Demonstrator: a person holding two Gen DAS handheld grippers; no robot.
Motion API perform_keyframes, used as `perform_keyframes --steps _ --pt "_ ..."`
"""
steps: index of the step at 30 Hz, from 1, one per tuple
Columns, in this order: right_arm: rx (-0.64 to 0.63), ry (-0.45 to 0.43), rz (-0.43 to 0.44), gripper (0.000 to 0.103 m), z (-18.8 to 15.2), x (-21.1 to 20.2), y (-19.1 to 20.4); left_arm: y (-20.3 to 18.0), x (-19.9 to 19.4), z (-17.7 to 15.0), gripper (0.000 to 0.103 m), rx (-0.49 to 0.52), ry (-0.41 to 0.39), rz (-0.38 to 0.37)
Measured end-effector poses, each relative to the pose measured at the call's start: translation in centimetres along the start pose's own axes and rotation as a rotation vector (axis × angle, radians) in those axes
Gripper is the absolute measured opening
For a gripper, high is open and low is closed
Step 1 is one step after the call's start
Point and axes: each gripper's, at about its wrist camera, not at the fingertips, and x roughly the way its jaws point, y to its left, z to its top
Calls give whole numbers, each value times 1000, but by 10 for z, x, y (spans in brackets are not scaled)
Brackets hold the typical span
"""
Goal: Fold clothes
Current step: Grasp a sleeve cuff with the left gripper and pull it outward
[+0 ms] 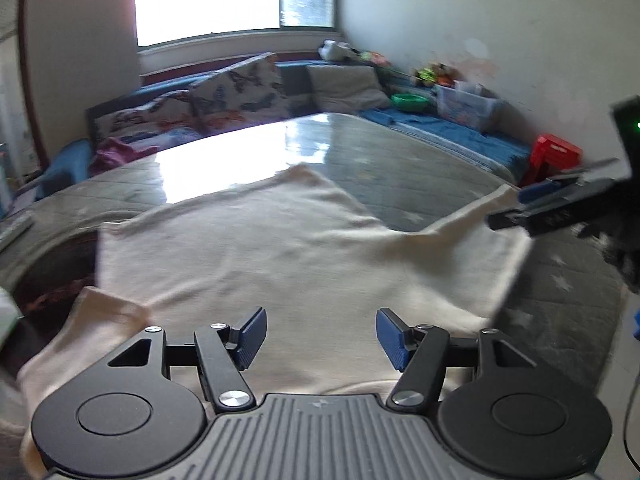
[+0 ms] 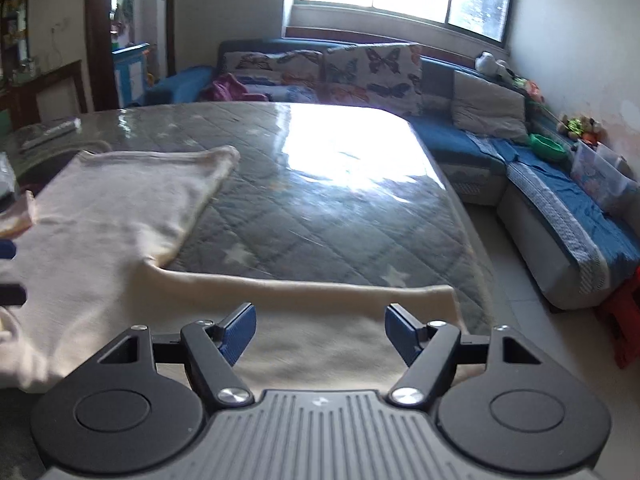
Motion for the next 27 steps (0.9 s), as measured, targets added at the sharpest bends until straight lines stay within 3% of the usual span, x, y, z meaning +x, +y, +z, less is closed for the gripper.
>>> perform_keyframes --steps 2,4,9,11,13,14,15,19,21,27 --pt "-17 -16 46 73 4 -3 12 17 -2 -2 63 -3 -11 89" --pt "-24 -25 79 73 7 -3 23 36 0 -5 56 -12 1 170" --pt "-46 -30 135 74 11 0 46 77 10 -13 50 -70 42 272" --pt "-54 -27 149 74 12 0 51 87 16 -17 50 -80 61 281" --pt "-72 -23 166 74 12 0 59 93 20 -21 43 -88 64 277" --pt "-79 -22 173 74 12 0 63 94 21 -22 38 -89 63 274" --pt "-87 -21 179 74 12 0 66 96 21 -23 23 -91 62 272" --pt "-92 -21 195 74 13 -1 72 108 11 -26 9 -155 26 249" --pt "-105 -27 207 74 14 -1 78 117 -2 -25 4 -215 -17 246" --pt "-147 -33 243 74 19 -1 94 156 -45 -30 4 -406 -128 302"
